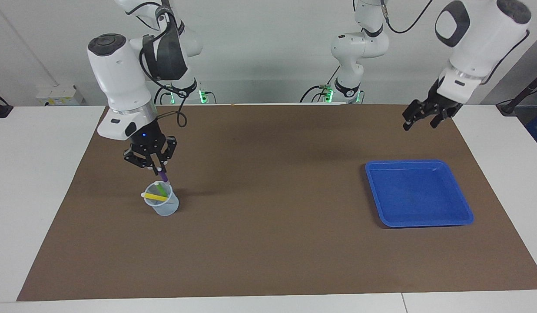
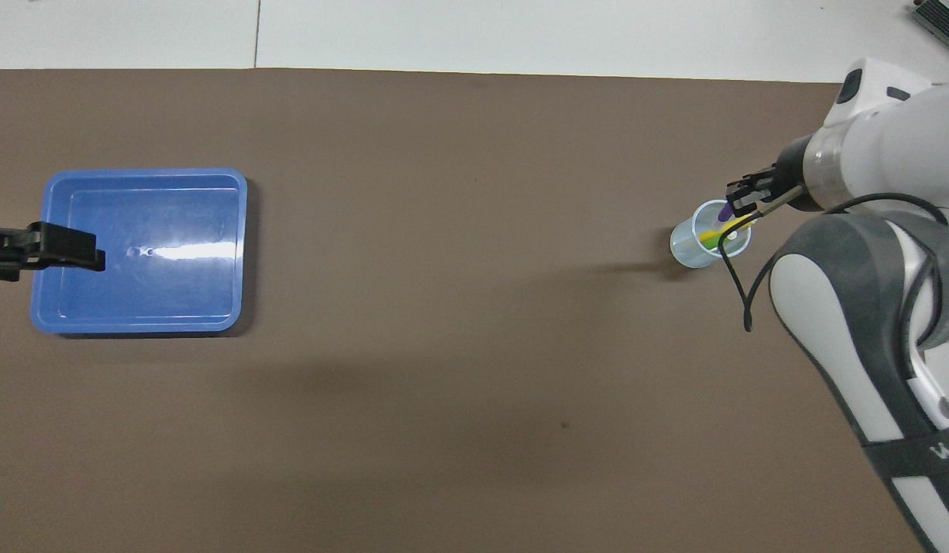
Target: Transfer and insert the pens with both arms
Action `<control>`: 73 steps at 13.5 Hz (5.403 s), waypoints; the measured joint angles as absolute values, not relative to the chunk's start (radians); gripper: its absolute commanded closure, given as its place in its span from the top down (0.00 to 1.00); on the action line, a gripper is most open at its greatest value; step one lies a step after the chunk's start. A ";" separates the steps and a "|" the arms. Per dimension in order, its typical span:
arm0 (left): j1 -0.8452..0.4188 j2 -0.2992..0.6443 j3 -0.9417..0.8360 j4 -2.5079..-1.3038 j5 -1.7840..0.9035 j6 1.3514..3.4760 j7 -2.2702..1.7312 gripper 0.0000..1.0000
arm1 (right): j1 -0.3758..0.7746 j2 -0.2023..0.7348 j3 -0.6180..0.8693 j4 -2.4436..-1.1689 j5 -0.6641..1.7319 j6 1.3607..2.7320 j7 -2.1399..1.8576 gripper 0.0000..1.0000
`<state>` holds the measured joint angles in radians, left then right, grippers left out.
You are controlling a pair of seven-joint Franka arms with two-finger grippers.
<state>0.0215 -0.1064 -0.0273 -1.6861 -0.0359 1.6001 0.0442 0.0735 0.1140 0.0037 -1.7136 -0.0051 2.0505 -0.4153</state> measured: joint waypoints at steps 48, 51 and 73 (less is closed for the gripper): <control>0.051 -0.126 -0.086 -1.655 -0.011 1.494 0.212 1.00 | -0.008 0.036 0.004 -1.884 -0.005 2.125 -0.499 1.00; 0.051 -0.126 -0.086 -1.655 -0.011 1.494 0.212 1.00 | -0.022 0.007 0.004 -1.866 -0.005 2.030 -0.499 1.00; 0.051 -0.126 -0.086 -1.655 -0.011 1.493 0.212 1.00 | -0.012 -0.188 0.026 -1.744 0.002 1.532 -0.008 1.00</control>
<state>0.0513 -0.1259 -0.0861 -1.6551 -0.0110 1.4935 0.2119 -0.0125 -0.1883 0.0264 -1.7443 0.0015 1.5315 -0.0080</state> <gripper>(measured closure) 0.000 0.000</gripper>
